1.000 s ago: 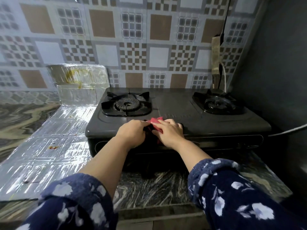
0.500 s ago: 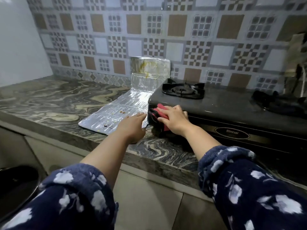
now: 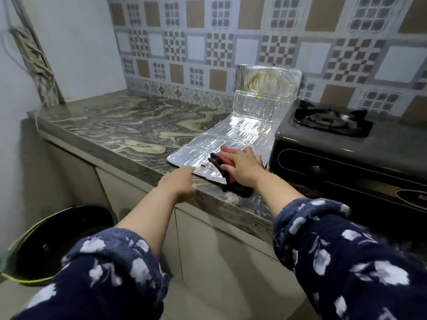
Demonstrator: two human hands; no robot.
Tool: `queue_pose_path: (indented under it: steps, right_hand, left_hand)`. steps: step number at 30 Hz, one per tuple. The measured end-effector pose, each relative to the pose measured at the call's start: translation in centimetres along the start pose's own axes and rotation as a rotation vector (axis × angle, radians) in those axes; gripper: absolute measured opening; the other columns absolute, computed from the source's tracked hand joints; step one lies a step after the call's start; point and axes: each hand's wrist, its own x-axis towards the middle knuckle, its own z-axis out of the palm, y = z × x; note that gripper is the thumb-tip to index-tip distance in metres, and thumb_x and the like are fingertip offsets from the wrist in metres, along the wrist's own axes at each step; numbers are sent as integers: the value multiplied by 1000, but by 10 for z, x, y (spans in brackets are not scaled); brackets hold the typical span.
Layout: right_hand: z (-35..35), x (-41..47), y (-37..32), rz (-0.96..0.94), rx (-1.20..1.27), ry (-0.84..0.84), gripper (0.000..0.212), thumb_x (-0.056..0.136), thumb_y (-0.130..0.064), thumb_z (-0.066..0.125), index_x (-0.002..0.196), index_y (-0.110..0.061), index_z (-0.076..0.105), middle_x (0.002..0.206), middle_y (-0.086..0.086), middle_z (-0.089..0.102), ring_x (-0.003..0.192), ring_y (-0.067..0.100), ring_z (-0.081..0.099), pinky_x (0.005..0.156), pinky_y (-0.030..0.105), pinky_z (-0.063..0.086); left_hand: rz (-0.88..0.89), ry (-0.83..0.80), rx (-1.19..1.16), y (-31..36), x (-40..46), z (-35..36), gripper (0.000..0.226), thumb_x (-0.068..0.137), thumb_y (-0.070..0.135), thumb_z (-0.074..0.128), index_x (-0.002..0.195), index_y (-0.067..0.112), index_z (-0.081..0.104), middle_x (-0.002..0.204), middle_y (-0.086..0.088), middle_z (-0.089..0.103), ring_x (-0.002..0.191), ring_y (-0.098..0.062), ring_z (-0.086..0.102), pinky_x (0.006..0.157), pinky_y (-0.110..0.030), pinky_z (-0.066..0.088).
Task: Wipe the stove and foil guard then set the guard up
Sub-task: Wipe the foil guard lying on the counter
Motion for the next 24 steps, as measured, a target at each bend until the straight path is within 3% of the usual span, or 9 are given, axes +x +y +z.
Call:
queue_pose_path:
  steps: [9, 15, 19, 24]
  right_hand:
    - [66, 121, -36, 61, -108, -97, 45, 98, -41, 43, 143, -41, 37, 156, -13, 27, 133, 28, 25, 105, 47, 22]
    - [81, 172, -33, 51, -114, -79, 41, 97, -36, 48, 137, -42, 45, 150, -16, 37, 130, 24, 31, 103, 45, 23]
    - [57, 200, -25, 126, -44, -20, 41, 96, -33, 51, 137, -39, 47, 148, -18, 40, 131, 25, 30, 107, 45, 22]
    - [73, 199, -26, 73, -182, -14, 44, 96, -36, 50, 140, -40, 43, 151, -13, 36, 130, 25, 30, 102, 41, 23]
  left_hand:
    - [82, -69, -22, -96, 117, 8, 46, 89, 26, 49, 134, 16, 42, 141, -8, 48, 126, -32, 48, 107, -46, 35]
    - [195, -60, 7, -130, 167, 19, 38, 97, 24, 37, 134, 13, 40, 155, -2, 26, 146, -19, 15, 116, -52, 12]
    - [243, -10, 40, -138, 179, 30, 45, 99, 30, 33, 141, 17, 35, 158, 3, 21, 146, -13, 14, 118, -47, 9]
    - [254, 24, 106, -135, 187, 39, 56, 97, 35, 31, 148, 15, 23, 160, 1, 15, 147, -12, 10, 119, -45, 6]
